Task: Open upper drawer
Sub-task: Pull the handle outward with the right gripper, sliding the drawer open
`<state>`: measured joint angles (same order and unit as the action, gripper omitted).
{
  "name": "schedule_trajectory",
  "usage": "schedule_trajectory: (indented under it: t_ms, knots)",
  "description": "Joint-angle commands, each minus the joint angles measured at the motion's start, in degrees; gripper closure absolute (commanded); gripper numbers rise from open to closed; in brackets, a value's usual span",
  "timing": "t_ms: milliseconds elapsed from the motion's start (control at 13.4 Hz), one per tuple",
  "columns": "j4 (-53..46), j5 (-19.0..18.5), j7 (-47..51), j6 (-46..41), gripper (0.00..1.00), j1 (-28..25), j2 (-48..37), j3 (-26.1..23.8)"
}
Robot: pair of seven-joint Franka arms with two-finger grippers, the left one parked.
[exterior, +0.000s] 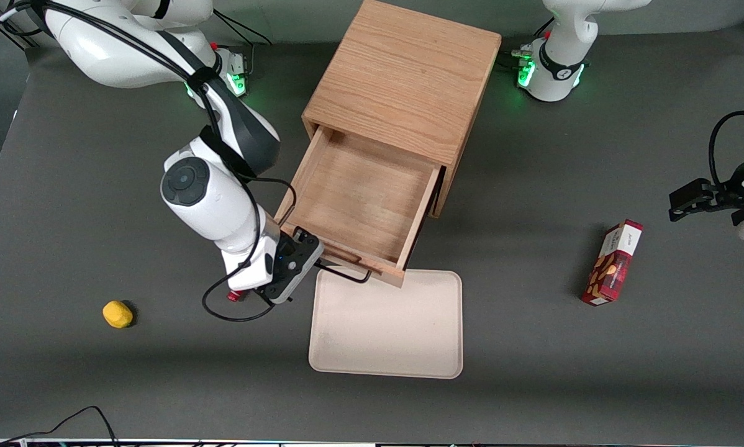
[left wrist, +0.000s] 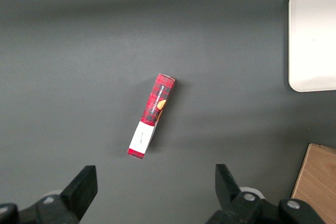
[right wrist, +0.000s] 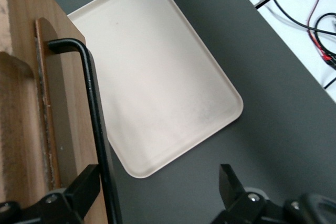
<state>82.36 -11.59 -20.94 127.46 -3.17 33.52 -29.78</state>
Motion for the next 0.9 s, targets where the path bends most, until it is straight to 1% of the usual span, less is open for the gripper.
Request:
schedule_trajectory:
  t_ms: [0,75,224,299,448,522,672,746,821]
  knots:
    - [-2.6,-0.6,-1.3,0.2,0.0,-0.4,1.7,0.3]
    - [-2.7,0.2,-1.0,0.1,0.0,-0.4,1.6,0.3]
    - [-3.8,5.8,-1.6,-0.5,0.0,0.1,0.9,0.3]
    - [-4.3,7.1,-1.7,-1.5,0.0,0.4,0.3,0.3]
    - [-5.6,7.3,-1.6,-3.6,0.0,0.8,-1.8,-0.1]
    - [-5.7,8.5,-1.3,-4.1,0.0,2.0,-3.2,-0.4]
    - [-5.3,19.9,-0.9,-10.4,0.0,4.6,-8.4,0.8]
    - [-5.1,21.9,-0.9,-13.9,0.0,6.1,-10.8,3.2]
    - [-5.3,22.2,-0.9,-18.3,0.0,7.6,-12.5,5.0]
